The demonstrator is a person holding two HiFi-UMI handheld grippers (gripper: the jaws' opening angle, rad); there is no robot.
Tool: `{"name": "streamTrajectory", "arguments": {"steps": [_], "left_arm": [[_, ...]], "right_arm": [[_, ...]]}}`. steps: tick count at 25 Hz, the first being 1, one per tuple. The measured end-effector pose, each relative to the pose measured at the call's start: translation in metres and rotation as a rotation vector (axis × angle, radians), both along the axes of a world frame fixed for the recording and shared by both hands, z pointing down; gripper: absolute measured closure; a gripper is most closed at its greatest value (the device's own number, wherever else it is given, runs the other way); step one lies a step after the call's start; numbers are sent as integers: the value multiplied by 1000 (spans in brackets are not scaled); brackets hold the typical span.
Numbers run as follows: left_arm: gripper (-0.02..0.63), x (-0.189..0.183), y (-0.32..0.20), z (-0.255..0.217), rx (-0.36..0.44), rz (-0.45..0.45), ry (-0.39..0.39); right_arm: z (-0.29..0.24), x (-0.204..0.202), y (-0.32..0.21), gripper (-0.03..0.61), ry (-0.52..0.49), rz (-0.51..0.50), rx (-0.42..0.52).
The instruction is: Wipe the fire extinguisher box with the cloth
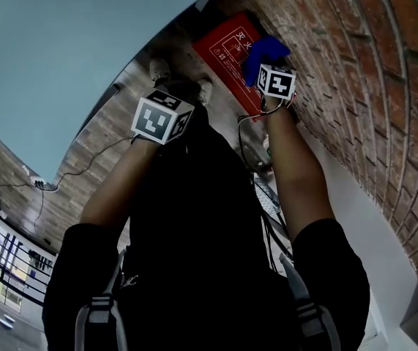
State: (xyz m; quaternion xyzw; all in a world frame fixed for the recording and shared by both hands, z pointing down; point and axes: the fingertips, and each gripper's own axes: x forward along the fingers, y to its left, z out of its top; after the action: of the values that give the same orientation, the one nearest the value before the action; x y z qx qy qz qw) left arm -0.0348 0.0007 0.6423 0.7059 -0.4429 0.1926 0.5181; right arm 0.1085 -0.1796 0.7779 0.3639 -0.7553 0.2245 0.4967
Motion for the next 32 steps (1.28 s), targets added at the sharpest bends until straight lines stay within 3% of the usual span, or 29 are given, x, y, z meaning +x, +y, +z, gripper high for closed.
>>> {"name": "streamTrajectory", "arguments": {"steps": [12,18,20,25,32], "left_arm": [[618,23,3,-15,11,91,-28],[620,21,7,-22,6,81,-25],[618,20,9,-19,-4,69,-21],[618,21,6,-21,1,78,-27],[618,24,12,-9,1,77,-5]], "right_arm": [[4,116,43,537,132,75,-56],[4,161,63,537,145,242,-89],[5,165,74,537,143,265,-98],[8,152,85,537,176,180,-109],[10,120,81,537,88,125,-117]]}}
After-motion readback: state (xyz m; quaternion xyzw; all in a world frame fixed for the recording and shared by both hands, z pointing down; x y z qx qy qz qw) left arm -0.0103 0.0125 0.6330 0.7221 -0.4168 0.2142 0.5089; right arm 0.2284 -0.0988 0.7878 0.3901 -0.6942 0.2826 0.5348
